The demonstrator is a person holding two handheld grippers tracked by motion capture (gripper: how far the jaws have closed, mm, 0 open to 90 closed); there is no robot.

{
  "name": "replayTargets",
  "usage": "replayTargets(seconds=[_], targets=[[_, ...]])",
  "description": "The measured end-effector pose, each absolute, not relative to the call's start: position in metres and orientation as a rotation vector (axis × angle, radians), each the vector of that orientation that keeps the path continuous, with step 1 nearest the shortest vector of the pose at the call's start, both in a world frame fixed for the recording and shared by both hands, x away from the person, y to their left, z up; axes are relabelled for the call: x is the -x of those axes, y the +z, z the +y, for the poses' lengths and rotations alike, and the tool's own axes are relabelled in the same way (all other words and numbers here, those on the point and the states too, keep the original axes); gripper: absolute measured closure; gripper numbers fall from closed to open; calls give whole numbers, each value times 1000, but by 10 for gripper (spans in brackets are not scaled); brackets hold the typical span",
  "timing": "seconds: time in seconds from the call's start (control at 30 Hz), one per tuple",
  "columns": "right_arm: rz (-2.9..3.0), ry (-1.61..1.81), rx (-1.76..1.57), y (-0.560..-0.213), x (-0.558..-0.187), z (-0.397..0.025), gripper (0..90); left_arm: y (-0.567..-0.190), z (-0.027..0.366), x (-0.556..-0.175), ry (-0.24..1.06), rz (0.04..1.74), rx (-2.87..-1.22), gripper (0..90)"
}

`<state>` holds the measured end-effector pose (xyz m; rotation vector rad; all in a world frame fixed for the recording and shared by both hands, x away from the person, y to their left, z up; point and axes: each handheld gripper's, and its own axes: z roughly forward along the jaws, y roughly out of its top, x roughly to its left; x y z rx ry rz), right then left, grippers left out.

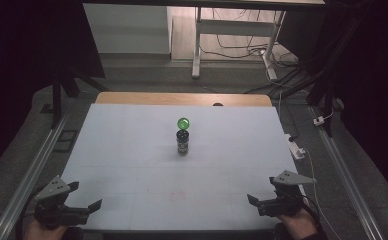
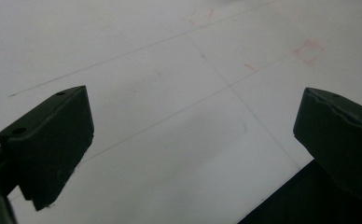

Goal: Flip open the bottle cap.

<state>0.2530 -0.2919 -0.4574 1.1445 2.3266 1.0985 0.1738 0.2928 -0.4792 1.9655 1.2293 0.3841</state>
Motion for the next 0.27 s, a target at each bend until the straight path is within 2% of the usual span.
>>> replayTargets(seconds=[0.27], targets=[[2304,1101,-1190,-457,-250,-298,0,-480,295,-176,359,1242,-1949,0]])
